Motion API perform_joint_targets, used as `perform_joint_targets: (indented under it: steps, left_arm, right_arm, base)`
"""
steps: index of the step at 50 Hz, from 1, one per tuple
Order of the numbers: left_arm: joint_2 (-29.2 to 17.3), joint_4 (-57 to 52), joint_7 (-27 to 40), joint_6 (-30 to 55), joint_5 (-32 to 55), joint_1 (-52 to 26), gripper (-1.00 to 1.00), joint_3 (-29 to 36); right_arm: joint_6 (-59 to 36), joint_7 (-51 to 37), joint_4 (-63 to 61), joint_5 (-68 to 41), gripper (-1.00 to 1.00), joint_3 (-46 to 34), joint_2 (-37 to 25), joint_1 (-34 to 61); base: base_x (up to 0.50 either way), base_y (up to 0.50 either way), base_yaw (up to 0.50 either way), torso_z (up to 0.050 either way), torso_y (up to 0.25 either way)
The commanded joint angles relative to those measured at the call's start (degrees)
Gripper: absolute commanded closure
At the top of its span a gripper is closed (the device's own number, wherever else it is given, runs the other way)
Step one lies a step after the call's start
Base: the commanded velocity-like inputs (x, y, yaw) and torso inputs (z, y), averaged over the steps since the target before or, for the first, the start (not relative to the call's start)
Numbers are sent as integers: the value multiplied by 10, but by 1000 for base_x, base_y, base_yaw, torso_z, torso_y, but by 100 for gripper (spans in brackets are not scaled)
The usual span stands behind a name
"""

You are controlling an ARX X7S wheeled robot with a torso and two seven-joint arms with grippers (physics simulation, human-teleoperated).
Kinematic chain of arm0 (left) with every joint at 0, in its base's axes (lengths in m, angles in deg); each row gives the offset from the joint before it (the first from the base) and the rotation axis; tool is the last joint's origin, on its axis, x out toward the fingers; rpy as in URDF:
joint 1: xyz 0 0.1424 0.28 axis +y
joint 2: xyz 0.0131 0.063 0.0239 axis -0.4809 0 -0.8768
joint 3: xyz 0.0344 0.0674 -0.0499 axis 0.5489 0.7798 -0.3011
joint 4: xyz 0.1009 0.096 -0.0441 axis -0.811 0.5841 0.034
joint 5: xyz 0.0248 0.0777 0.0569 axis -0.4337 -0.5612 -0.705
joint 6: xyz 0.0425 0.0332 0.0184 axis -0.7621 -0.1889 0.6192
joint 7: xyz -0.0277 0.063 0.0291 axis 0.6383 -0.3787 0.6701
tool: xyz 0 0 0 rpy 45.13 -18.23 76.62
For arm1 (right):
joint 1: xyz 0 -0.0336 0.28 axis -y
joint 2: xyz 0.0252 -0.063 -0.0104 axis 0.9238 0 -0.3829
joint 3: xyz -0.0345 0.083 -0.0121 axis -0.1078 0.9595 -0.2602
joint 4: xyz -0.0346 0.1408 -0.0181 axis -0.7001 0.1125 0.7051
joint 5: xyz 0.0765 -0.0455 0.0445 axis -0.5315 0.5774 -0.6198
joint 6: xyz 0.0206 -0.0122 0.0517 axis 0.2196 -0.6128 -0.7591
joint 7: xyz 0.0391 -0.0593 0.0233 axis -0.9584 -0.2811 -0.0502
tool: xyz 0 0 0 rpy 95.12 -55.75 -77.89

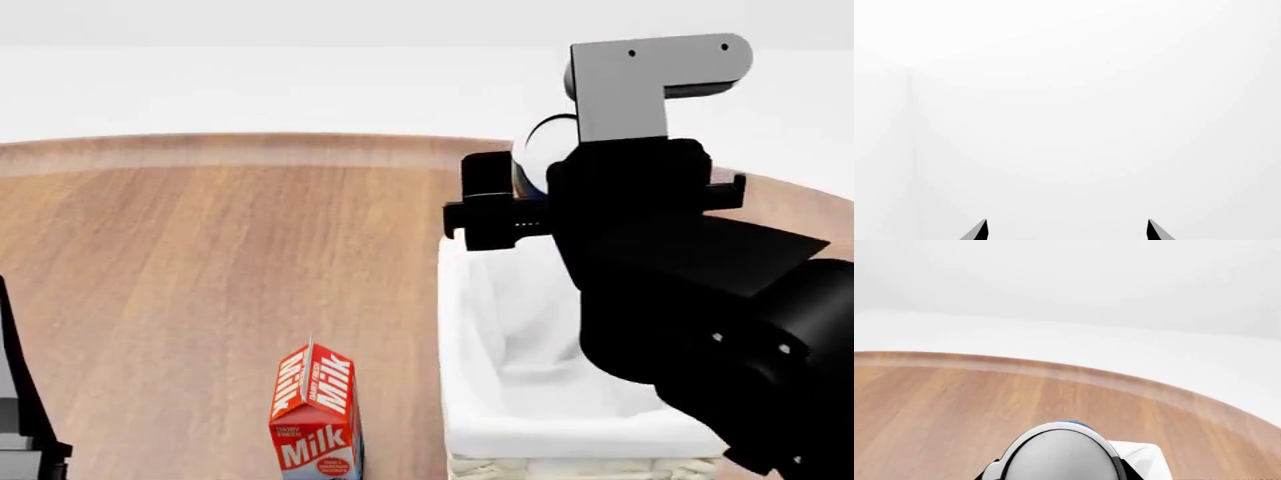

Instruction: Pick up the alphabet soup and the tomato sauce, and put them in the basket.

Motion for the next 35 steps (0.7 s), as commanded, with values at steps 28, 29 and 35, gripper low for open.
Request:
perform_joint_targets:
  steps: [28, 29, 35]
  left_arm:
    - [-4, 9, 5, -16, 4, 8, -100, -1]
    - [-4, 10, 6, -15, 3, 7, -100, -1]
    - [-4, 10, 6, -15, 5, 5, -100, 1]
  right_arm:
    - [102, 142, 266, 151, 100, -49, 82, -30]
    - [101, 141, 269, 150, 100, -49, 83, -29]
    - [99, 144, 281, 150, 100, -51, 86, -34]
  base:
    - [0, 0, 0, 0, 1]
    - [0, 0, 0, 0, 0]
    - [0, 0, 0, 2, 0]
